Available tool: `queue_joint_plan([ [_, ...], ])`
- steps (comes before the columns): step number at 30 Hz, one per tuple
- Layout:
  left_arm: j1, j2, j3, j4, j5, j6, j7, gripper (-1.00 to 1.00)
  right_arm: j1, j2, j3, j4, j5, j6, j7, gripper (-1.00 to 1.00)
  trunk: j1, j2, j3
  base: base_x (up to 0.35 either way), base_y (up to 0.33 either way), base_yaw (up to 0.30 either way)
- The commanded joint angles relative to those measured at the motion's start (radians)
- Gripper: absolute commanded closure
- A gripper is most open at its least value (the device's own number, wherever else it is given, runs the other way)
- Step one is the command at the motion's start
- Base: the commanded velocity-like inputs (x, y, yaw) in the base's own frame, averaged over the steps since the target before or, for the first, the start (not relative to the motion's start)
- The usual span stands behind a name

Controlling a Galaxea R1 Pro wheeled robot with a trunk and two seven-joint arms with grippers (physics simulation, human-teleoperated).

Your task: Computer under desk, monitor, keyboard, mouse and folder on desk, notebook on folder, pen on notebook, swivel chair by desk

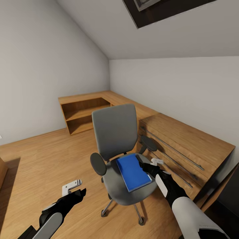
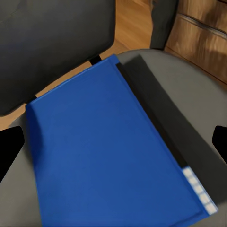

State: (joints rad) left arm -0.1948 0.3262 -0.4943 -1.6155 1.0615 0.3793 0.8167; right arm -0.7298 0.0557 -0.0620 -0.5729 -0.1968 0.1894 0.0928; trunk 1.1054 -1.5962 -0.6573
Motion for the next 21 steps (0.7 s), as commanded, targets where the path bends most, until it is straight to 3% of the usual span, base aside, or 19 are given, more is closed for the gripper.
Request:
queue_joint_plan([
  [1, -0.001, 0.001, -0.002, -0.001, 0.005, 0.002, 0.007, -1.0, 0.0, 0.001, -0.007, -0.001, -0.006, 0.007, 0.005, -1.0, 0.004, -0.008, -0.004, 0.0, 0.0, 0.0],
  [4, -0.001, 0.001, -0.001, -0.001, 0.005, 0.001, 0.007, -1.0, 0.0, 0.001, -0.007, -0.001, -0.006, 0.008, 0.005, -1.0, 0.015, -0.029, -0.014, 0.0, 0.0, 0.0],
  [14, -0.001, 0.003, -0.001, 0.007, 0.005, 0.0, 0.009, -1.0, 0.0, -0.001, -0.007, 0.001, -0.006, 0.009, 0.005, -1.0, 0.015, -0.029, -0.014, 0.001, 0.0, 0.0],
  [21, -0.001, 0.012, 0.002, 0.015, 0.005, -0.003, 0.013, -1.0, 0.0, -0.003, -0.006, 0.006, -0.004, 0.005, 0.006, -1.0, 0.015, -0.029, -0.014, 0.203, 0.0, 0.0],
])
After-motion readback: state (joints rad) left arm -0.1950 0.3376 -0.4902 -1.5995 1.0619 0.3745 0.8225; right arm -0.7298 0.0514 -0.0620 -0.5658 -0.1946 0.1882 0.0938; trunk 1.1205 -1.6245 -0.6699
